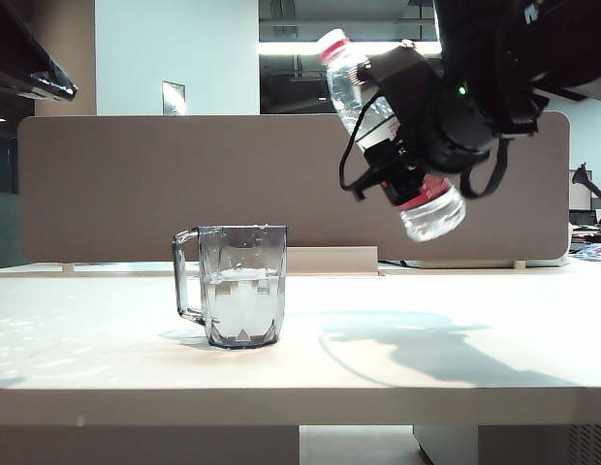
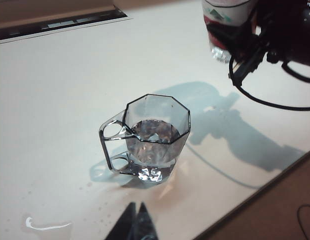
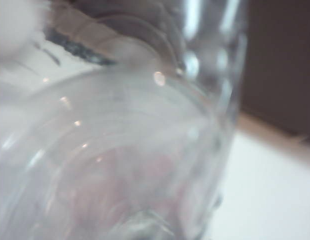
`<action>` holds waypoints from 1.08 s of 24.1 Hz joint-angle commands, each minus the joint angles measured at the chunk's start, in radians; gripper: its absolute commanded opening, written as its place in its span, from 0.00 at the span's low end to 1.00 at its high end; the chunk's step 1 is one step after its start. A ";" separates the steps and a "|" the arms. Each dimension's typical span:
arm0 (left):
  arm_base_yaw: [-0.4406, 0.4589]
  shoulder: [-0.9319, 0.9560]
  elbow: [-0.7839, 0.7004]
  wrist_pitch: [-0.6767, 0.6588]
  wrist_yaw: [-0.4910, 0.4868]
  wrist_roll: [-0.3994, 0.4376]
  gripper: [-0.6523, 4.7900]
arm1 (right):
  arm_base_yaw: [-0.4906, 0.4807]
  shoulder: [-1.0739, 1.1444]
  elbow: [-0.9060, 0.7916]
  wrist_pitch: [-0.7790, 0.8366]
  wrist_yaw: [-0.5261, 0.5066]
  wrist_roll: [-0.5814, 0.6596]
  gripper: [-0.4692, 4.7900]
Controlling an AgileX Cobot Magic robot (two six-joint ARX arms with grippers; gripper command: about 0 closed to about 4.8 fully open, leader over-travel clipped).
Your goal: Pick up the mineral water bottle on the table and pour water into the mug until it's half full.
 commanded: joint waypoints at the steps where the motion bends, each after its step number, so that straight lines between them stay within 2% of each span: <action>1: -0.001 -0.001 0.003 0.013 0.004 0.004 0.11 | 0.003 -0.008 -0.048 0.035 -0.051 0.214 0.47; 3: -0.001 -0.001 0.003 0.013 0.004 0.004 0.11 | 0.005 -0.007 -0.100 0.066 -0.052 0.284 0.47; 5: -0.001 -0.001 0.003 0.013 0.004 0.004 0.11 | 0.008 -0.007 -0.163 0.146 -0.052 0.294 0.47; 7: -0.001 -0.001 0.003 0.013 0.004 0.004 0.11 | 0.008 -0.007 -0.271 0.306 -0.055 0.294 0.47; 9: -0.001 -0.001 0.003 0.013 0.004 0.004 0.11 | 0.008 -0.007 -0.314 0.359 -0.057 0.296 0.47; 18: -0.001 -0.001 0.003 0.013 0.003 0.004 0.11 | 0.008 0.150 -0.388 0.648 -0.104 0.359 0.47; 26: -0.001 -0.001 0.003 0.013 0.004 0.004 0.11 | 0.008 0.161 -0.388 0.660 -0.105 0.359 0.47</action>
